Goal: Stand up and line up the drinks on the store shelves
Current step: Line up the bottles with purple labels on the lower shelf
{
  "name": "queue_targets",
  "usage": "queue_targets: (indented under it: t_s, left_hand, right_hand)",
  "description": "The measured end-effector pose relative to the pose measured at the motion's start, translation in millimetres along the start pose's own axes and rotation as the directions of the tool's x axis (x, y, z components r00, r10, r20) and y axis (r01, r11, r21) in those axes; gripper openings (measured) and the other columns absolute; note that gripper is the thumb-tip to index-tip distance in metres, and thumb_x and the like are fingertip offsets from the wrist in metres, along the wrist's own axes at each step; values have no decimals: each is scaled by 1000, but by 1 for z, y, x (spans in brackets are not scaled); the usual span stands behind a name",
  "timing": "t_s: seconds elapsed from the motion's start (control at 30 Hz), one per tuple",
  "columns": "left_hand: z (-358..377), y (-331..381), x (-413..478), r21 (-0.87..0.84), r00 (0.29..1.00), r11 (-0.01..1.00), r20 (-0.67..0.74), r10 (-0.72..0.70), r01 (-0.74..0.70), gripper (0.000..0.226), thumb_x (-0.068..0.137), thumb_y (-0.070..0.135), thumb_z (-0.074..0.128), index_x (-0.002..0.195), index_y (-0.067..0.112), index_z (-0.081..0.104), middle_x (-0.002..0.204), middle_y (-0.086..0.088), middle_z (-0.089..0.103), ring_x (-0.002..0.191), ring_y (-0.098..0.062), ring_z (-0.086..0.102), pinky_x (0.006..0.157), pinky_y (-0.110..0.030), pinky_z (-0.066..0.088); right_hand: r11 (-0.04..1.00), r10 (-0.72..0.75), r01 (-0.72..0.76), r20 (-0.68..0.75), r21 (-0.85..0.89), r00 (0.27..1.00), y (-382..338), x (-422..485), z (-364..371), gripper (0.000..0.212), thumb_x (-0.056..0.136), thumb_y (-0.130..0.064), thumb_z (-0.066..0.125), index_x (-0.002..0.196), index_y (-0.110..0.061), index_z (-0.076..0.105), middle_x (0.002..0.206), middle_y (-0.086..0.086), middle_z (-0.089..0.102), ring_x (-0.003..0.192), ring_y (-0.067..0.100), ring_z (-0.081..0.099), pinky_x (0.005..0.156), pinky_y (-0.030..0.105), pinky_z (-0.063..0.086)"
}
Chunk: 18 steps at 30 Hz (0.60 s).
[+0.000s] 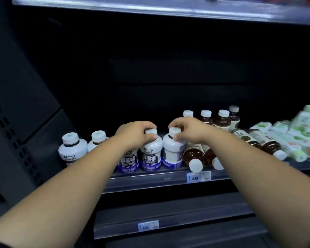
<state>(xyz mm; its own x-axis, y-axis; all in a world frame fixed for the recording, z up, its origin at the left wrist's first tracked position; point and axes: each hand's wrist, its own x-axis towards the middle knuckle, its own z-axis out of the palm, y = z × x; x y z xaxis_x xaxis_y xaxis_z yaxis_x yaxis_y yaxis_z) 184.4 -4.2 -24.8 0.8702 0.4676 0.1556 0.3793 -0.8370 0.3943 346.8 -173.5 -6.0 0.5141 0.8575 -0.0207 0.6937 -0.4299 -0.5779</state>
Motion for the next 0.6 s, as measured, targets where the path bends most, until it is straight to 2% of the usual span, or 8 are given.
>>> queue_targets:
  t_s: [0.1, 0.17, 0.23, 0.33, 0.4, 0.47, 0.53, 0.6]
  left_hand:
    - [0, 0, 1, -10, 1000, 1000, 14, -19, 19, 38, 84, 62, 60, 120, 53, 55, 116, 20, 63, 106, -9, 57, 89, -35, 50]
    - [0, 1, 2, -12, 999, 1000, 16, -27, 27, 38, 83, 63, 61, 119, 54, 55, 115, 21, 63, 106, -9, 57, 90, -36, 50]
    - [1, 2, 1, -21, 999, 999, 18, -39, 39, 38, 82, 63, 62, 118, 55, 55, 114, 21, 62, 105, -8, 57, 92, -37, 50]
    - [1, 4, 0, -50, 997, 996, 21, -71, 72, 36, 82, 60, 65, 116, 56, 57, 114, 24, 62, 106, -6, 57, 94, -36, 49]
    - [-1, 7, -1, -85, 995, 992, 38, -88, 91, 34, 83, 55, 68, 115, 55, 59, 114, 24, 62, 107, -4, 57, 95, -35, 49]
    - [-2, 12, -1, -97, 995, 991, 51, -83, 88, 37, 84, 49, 71, 120, 49, 60, 116, 24, 62, 109, -3, 57, 97, -32, 48]
    - [-2, 21, -1, -49, 998, 997, 36, -52, 53, 48, 82, 46, 74, 127, 39, 60, 120, 20, 61, 113, -3, 56, 97, -27, 46]
    - [0, 29, 2, -25, 1000, 1000, 9, -16, 16, 55, 79, 45, 77, 130, 33, 60, 126, 16, 62, 116, -3, 55, 99, -25, 45]
  right_hand:
    - [991, -1, -23, 174, 134, 985, 5, 1, -12, 52, 85, -4, 70, 126, -37, 64, 134, -11, 58, 124, 11, 52, 105, 35, 44]
    - [995, -10, -2, 120, 96, 993, 7, 3, -12, 48, 83, -25, 79, 127, -35, 62, 130, -9, 58, 120, 11, 54, 102, 33, 45]
    - [999, -31, 31, 11, 18, 999, 10, 10, -6, 47, 76, -43, 84, 117, -34, 63, 117, -7, 64, 107, 13, 61, 94, 36, 53]
    - [993, -119, 118, 66, 22, 991, 16, 19, -8, 31, 80, -32, 83, 105, -36, 66, 109, -10, 67, 101, 12, 65, 94, 39, 55]
    - [986, -165, 157, 211, 53, 963, 18, 19, -18, 32, 85, -20, 78, 109, -38, 67, 117, -14, 67, 111, 8, 62, 100, 36, 52]
    - [976, -216, 216, 274, 29, 937, 17, 17, -25, 39, 89, -16, 74, 121, -36, 65, 125, -16, 64, 118, 5, 58, 102, 29, 47]
    - [966, -249, 258, 233, -6, 940, 17, 15, -26, 48, 89, -24, 75, 134, -31, 58, 128, -14, 59, 119, 5, 54, 96, 21, 44]
    - [963, -260, 268, 165, -29, 951, 17, 16, -20, 56, 84, -36, 79, 134, -27, 57, 126, -10, 57, 116, 9, 54, 92, 23, 46]
